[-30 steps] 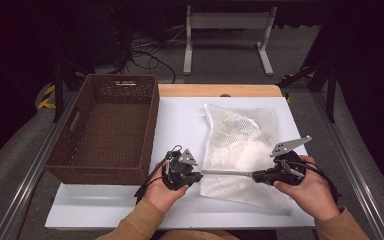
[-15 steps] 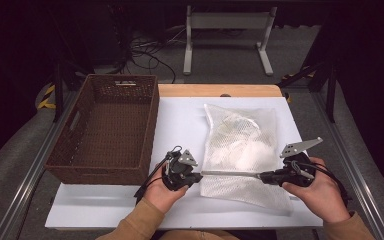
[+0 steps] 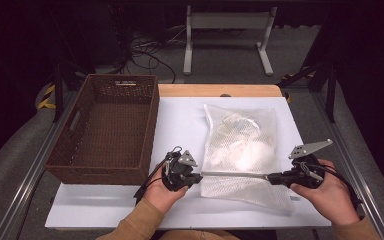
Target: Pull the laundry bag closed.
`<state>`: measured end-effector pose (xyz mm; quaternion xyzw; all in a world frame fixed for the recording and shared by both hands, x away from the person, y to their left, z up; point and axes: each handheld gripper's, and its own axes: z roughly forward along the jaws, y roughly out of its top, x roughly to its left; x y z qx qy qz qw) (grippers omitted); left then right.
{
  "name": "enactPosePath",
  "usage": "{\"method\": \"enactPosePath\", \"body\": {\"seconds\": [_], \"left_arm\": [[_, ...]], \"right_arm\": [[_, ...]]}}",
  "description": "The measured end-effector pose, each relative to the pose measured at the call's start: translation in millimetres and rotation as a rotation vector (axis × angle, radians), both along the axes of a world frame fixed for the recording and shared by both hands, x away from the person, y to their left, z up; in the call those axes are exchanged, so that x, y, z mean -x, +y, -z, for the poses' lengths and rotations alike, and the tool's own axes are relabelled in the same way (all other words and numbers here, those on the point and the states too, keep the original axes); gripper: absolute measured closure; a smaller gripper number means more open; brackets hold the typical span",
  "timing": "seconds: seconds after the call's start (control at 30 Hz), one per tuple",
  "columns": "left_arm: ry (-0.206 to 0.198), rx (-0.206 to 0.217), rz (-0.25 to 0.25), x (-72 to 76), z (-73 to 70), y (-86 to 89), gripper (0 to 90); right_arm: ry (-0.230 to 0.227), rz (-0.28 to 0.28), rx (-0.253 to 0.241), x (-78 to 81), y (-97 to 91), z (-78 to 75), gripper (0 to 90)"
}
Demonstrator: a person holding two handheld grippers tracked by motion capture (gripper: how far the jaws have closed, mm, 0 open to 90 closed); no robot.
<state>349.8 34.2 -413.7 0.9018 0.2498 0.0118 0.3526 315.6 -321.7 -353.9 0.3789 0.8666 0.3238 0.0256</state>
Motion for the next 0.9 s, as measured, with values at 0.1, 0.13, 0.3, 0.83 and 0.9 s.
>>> {"method": "enactPosePath", "body": {"seconds": [0.1, 0.13, 0.3, 0.83, 0.9], "left_arm": [[0.002, 0.004, -0.006, 0.0, 0.7, 0.0, 89.3], [0.002, 0.004, -0.006, 0.0, 0.7, 0.0, 89.3], [0.001, 0.001, -0.006, 0.0, 0.8, 0.3, 89.3], [-0.001, -0.006, -0.005, -0.5, 1.7, 1.7, 89.3], [0.001, -0.006, -0.007, -0.4, 1.8, 1.8, 89.3]], "right_arm": [[0.005, 0.006, 0.005, 0.8, -4.1, 0.6, 86.8], [0.005, 0.006, 0.005, 0.8, -4.1, 0.6, 86.8], [0.012, 0.025, 0.002, 2.3, -11.4, 2.0, 86.7], [0.031, 0.077, 0.0, 5.6, -30.6, 8.3, 86.8], [0.035, 0.083, -0.002, 5.9, -33.5, 9.1, 86.8]]}}
